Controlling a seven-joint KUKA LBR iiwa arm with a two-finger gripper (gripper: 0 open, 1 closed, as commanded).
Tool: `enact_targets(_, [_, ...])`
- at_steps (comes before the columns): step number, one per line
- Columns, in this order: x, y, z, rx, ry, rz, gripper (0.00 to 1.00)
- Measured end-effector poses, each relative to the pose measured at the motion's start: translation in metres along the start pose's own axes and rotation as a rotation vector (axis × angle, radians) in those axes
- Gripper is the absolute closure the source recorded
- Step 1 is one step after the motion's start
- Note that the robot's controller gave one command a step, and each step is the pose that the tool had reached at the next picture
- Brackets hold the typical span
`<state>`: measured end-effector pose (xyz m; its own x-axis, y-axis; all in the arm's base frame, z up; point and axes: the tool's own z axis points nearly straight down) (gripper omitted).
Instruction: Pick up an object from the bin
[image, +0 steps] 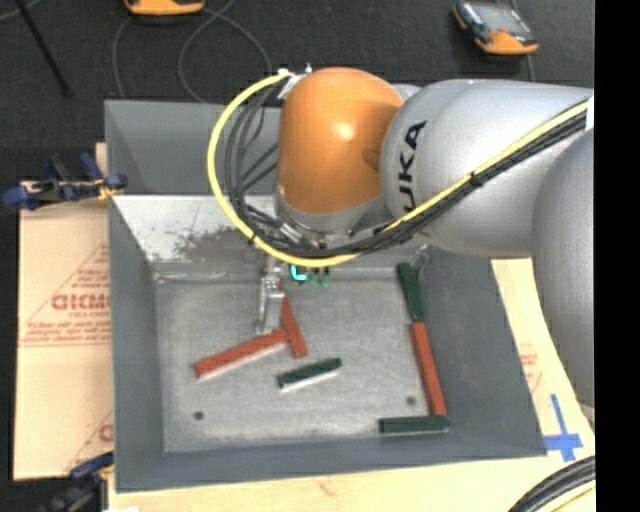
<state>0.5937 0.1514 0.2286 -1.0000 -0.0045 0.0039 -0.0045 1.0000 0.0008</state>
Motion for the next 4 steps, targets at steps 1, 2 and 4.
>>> enact_targets(1, [0.026,0.026,0.125,0.002,-0.001,-0.212,0.0])
enact_targets(2, [0.017,0.002,0.159,0.003,-0.003,-0.558,0.0])
enact_targets(4, [0.052,0.014,0.029,0.002,-0.015,-0.596,1.0])
